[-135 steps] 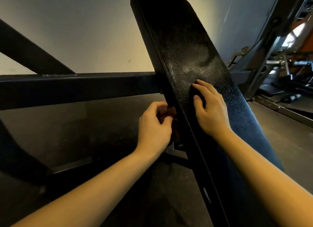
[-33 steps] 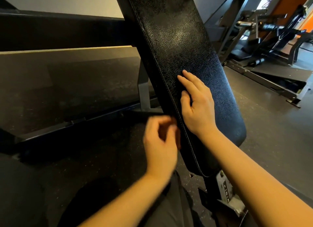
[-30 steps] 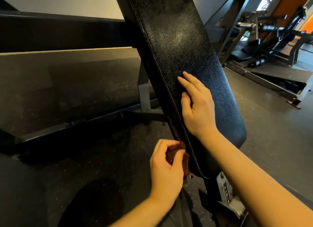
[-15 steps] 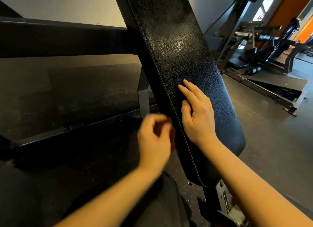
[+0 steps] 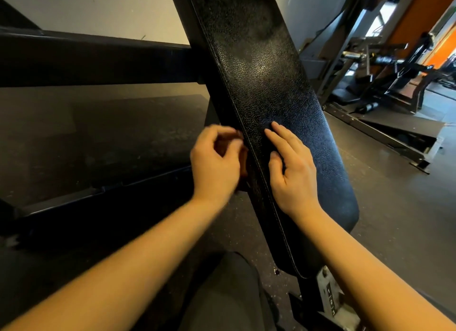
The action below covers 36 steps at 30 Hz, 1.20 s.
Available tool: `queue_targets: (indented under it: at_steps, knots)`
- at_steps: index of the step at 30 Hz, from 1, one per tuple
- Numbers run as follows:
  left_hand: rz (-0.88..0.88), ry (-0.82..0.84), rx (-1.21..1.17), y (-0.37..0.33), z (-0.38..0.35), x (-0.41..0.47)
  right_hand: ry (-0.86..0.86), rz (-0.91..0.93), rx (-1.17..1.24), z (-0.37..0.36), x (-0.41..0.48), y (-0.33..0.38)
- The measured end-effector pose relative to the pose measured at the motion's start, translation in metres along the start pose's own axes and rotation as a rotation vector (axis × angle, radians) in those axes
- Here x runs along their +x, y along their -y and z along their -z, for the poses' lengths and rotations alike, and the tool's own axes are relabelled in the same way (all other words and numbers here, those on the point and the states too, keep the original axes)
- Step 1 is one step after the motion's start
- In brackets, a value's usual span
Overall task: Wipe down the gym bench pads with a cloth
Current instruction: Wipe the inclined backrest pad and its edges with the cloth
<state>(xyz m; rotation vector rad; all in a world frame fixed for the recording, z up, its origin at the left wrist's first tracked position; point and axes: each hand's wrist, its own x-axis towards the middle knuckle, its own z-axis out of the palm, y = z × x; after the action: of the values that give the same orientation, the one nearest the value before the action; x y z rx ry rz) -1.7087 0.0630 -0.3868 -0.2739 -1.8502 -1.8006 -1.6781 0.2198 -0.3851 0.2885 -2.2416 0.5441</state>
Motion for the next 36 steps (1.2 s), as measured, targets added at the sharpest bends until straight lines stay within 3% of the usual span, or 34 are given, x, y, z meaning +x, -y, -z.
queue_targets:
  at_steps: [2,4,9,14,17,21,23,26,30,32,36]
  knots:
    - [0.018,-0.086,0.005,0.003,0.002,0.038,0.007,-0.009,0.004,0.0,0.001,0.0]
    - [0.025,-0.096,-0.015,0.003,-0.002,0.016,0.008,-0.013,0.012,0.001,0.0,0.001]
    - [0.065,0.211,-0.039,0.0,0.006,-0.108,0.006,-0.012,0.017,0.0,0.0,-0.001]
    - [-0.117,-0.058,0.069,-0.003,0.005,0.048,0.013,-0.012,0.012,0.0,0.0,0.0]
    - [-0.146,-0.093,0.105,-0.005,0.004,0.049,0.014,-0.018,0.012,0.001,0.0,0.0]
    - [-0.106,0.208,0.057,0.005,0.011,-0.056,0.014,0.0,0.013,0.001,0.0,-0.002]
    - [-0.17,0.256,0.078,0.005,0.016,-0.051,0.02,-0.003,0.018,0.001,0.0,-0.003]
    - [-0.276,0.09,0.145,-0.004,0.014,0.035,0.009,-0.002,0.013,0.001,0.0,-0.002]
    - [-0.233,-0.095,0.169,-0.01,0.013,0.094,0.013,-0.009,0.013,0.0,0.0,-0.002]
    - [-0.221,-0.043,0.137,-0.003,0.01,0.05,0.011,0.002,0.014,0.0,0.0,-0.002]
    - [-0.213,0.232,0.093,0.005,0.02,-0.034,0.016,0.012,0.013,0.0,0.001,-0.003]
